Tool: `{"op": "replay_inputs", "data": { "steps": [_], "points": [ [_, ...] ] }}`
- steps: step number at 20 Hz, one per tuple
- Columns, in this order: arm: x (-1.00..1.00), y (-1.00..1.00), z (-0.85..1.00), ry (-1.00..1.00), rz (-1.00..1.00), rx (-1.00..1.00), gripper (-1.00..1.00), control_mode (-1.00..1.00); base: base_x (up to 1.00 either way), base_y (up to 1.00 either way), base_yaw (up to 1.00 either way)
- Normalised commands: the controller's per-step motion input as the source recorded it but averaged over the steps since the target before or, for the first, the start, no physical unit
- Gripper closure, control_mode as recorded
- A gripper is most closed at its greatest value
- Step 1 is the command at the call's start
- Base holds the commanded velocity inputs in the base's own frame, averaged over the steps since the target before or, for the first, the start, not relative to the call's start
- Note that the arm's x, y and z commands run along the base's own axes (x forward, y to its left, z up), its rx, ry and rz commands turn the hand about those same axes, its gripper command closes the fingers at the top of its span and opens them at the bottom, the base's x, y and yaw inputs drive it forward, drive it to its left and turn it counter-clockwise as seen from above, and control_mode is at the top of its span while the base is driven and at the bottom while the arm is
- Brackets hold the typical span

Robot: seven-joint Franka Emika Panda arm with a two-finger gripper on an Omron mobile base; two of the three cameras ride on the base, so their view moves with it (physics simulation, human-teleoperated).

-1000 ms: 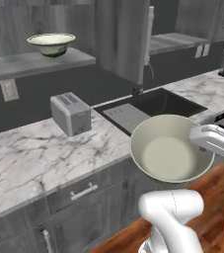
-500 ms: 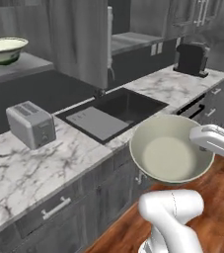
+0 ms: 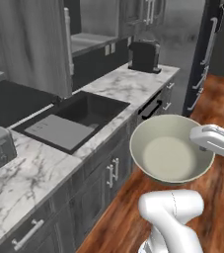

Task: Move the bowls from the cabinet to the plates on the dining table.

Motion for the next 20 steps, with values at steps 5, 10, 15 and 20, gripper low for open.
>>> {"op": "replay_inputs", "data": {
  "steps": [5,10,15,20],
  "points": [
    [0.00,0.00,0.00,0.00,0.00,0.00,1.00,1.00,0.00,-0.05,-0.46],
    [0.00,0.00,0.00,0.00,0.00,0.00,1.00,1.00,-0.01,-0.06,-0.46],
    [0.00,0.00,0.00,0.00,0.00,0.00,1.00,1.00,0.00,-0.03,-0.47],
    [0.00,0.00,0.00,0.00,0.00,0.00,1.00,1.00,0.00,-0.05,-0.46]
  ]
}}
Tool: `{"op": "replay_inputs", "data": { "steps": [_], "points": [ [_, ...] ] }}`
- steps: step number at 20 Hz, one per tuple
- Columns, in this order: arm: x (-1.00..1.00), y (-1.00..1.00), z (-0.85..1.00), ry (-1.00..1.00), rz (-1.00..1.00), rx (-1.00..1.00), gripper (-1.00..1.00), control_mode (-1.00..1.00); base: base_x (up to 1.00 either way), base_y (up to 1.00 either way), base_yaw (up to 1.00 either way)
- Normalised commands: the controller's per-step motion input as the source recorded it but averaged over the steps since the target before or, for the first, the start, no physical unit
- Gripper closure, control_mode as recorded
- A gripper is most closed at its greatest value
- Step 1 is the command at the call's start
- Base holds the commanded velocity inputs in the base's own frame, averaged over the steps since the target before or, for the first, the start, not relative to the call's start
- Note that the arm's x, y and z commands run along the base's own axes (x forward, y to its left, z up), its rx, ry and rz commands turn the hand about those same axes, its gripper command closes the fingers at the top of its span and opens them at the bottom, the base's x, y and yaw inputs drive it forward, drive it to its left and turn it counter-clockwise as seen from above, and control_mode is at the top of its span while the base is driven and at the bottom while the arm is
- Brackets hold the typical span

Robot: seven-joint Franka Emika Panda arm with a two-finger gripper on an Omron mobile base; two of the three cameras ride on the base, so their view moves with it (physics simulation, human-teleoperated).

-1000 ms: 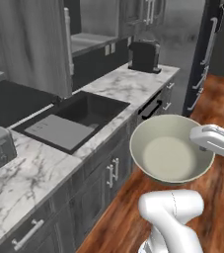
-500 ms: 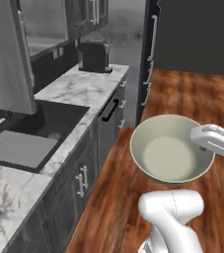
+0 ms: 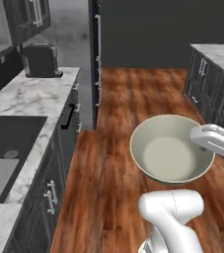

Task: Move the bowls from the cabinet to the plates on the dining table.

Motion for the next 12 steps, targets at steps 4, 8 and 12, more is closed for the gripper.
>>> {"op": "replay_inputs", "data": {
  "steps": [4,8,12],
  "points": [
    [0.00,0.00,0.00,0.00,0.00,0.00,1.00,1.00,0.00,-0.05,-0.46],
    [0.00,0.00,0.00,0.00,0.00,0.00,1.00,1.00,0.00,-0.05,-0.46],
    [0.00,0.00,0.00,0.00,0.00,0.00,1.00,1.00,0.00,-0.05,-0.45]
  ]
}}
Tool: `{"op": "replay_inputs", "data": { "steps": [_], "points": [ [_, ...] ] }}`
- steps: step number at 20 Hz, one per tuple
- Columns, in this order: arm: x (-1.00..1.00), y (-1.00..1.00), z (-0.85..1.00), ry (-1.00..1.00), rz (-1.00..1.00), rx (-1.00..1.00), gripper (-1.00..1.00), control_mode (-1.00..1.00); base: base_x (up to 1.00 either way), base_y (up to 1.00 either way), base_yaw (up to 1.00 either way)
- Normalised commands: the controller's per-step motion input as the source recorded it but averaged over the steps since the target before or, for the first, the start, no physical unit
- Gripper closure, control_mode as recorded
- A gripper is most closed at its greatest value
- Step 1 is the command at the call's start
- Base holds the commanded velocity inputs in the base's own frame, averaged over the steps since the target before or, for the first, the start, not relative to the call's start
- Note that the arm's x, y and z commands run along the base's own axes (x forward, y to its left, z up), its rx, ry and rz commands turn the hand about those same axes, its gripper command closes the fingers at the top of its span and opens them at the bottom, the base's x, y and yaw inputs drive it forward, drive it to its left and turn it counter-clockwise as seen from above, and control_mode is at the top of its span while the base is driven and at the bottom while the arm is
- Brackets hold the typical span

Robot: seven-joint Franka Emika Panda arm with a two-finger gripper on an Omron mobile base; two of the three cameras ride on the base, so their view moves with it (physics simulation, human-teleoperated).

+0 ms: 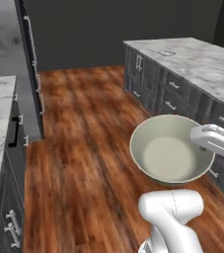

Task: Move the bowls from the cabinet to the plates on the dining table.

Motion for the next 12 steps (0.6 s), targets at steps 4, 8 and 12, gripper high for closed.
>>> {"op": "replay_inputs", "data": {
  "steps": [4,8,12],
  "points": [
    [0.00,0.00,0.00,0.00,0.00,0.00,1.00,1.00,0.00,-0.04,-0.45],
    [0.00,0.00,0.00,0.00,0.00,0.00,1.00,1.00,0.00,-0.04,-0.45],
    [0.00,0.00,0.00,0.00,0.00,0.00,1.00,1.00,0.00,-0.03,-0.45]
  ]
}}
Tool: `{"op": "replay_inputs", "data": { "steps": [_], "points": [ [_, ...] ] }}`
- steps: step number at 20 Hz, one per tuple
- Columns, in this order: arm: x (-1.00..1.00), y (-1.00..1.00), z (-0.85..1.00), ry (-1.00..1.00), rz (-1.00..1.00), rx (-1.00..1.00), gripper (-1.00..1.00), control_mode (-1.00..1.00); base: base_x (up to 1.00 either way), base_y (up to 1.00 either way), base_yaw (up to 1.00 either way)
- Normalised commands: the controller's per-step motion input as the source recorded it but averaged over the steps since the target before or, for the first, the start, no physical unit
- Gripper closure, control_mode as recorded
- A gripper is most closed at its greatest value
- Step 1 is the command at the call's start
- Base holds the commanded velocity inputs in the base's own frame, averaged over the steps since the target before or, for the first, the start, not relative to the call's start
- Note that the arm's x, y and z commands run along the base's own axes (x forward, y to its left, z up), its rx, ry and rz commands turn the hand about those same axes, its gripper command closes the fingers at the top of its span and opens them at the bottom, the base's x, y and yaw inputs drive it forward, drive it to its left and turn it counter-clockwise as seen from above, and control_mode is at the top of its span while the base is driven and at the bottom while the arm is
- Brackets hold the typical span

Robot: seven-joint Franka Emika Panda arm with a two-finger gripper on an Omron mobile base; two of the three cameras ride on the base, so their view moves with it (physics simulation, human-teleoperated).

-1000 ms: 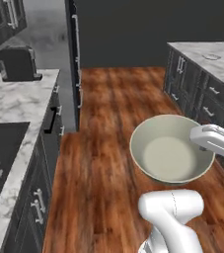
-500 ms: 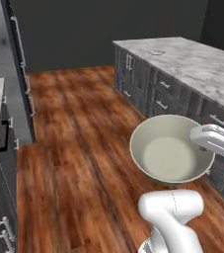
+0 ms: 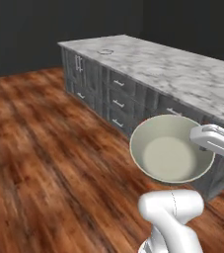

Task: Move the bowls from the cabinet to the plates on the dining table.

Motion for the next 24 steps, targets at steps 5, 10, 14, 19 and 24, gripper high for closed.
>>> {"op": "replay_inputs", "data": {
  "steps": [5,10,14,19,24],
  "points": [
    [0.00,0.00,0.00,0.00,0.00,0.00,1.00,1.00,0.00,-0.03,-0.44],
    [0.00,0.00,0.00,0.00,0.00,0.00,1.00,1.00,0.00,-0.01,-0.42],
    [0.00,0.00,0.00,0.00,0.00,0.00,1.00,1.00,0.00,0.00,-0.42],
    [0.00,0.00,0.00,0.00,0.00,0.00,1.00,1.00,0.00,0.00,-0.42],
    [0.00,0.00,0.00,0.00,0.00,0.00,1.00,1.00,0.00,0.00,-0.41]
  ]
}}
